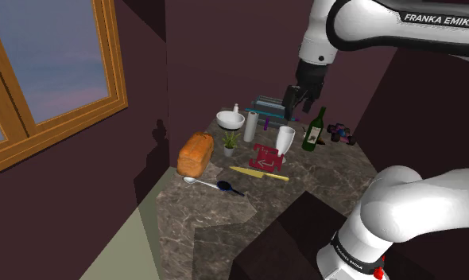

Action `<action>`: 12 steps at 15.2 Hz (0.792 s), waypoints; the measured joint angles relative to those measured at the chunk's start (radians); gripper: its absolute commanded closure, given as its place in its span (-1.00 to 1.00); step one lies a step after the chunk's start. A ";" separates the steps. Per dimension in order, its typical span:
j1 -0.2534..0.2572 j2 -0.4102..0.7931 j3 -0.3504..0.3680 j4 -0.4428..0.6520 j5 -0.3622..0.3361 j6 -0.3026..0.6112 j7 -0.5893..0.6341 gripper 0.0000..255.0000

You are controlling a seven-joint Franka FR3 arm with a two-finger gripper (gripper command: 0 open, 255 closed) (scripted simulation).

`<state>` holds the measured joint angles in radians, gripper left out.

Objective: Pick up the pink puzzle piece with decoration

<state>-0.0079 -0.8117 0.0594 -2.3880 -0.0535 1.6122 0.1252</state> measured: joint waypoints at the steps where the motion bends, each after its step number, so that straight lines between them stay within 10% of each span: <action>1: 0.000 0.000 0.000 0.000 0.000 0.000 0.000 -1.00; 12: -0.050 0.243 -0.143 -0.045 -0.065 0.291 -0.137 -1.00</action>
<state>-0.0575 -0.5692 -0.0836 -2.4328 -0.1183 1.9028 -0.0116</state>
